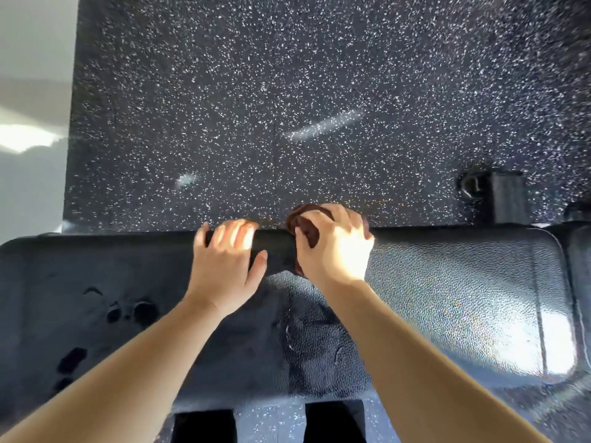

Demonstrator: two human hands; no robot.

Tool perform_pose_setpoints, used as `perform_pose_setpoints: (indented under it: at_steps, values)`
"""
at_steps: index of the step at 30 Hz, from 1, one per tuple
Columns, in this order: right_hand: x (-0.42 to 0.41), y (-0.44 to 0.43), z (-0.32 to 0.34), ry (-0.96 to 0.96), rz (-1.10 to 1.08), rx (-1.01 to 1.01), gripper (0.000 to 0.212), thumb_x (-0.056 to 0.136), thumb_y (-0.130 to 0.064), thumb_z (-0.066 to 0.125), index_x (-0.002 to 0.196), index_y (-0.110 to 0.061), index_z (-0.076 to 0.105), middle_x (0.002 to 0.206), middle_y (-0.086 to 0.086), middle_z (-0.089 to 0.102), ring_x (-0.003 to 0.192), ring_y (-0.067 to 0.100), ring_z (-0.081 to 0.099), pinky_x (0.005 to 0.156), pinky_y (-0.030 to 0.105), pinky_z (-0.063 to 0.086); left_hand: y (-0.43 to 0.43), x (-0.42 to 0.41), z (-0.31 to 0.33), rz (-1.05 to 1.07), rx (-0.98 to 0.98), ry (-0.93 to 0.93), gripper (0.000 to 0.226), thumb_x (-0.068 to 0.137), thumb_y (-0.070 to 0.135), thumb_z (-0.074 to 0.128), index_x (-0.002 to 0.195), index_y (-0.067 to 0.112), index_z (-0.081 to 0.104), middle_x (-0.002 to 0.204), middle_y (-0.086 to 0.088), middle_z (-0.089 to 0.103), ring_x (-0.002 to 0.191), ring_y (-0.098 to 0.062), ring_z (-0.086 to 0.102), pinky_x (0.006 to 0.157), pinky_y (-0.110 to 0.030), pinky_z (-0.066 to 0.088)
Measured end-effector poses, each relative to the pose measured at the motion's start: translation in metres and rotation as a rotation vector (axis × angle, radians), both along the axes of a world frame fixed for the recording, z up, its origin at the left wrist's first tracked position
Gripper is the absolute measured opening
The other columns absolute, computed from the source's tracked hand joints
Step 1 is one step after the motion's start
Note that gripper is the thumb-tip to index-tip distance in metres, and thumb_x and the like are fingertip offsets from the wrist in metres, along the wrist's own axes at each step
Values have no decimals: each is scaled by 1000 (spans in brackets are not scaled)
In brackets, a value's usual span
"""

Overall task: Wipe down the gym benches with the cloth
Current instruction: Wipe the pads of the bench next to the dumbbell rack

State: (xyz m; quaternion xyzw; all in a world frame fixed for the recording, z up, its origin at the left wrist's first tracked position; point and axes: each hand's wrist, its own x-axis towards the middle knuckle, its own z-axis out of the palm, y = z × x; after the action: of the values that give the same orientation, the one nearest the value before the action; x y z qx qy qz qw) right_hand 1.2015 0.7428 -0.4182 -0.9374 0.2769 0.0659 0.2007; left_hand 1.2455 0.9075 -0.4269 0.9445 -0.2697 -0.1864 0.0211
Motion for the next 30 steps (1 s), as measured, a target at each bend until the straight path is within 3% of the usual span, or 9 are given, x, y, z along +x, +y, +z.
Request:
perform_pose_setpoints:
  at_steps: [7,15,23,30]
  values:
    - [19,41,2,-17,181,50,23,81,-46,62,102,-39,66,123,-8,55,119,27,42,89,47,39,56,21,-8,25,38,-24,59,87,48,30,117,5,57,118,-13,60,103,-33,56,95,-41,31]
    - [-31,46,-2,-198,157,1,22,79,-40,68,100,-35,70,121,-4,61,118,29,50,95,48,42,61,20,-11,25,-11,-8,57,87,49,29,119,9,56,120,-7,59,104,-29,54,95,-42,36]
    - [34,50,-11,51,80,-2,30,82,-61,51,105,-45,63,121,-16,56,118,23,45,92,44,37,62,22,-17,23,-31,-29,55,87,49,31,119,13,56,118,-5,59,106,-27,54,97,-39,31]
    - [-23,66,-8,-289,17,-54,27,79,-40,64,105,-33,69,123,-5,60,121,22,47,91,42,41,64,22,-20,0,-94,-69,51,86,45,34,118,11,55,118,-5,60,103,-27,55,93,-40,38]
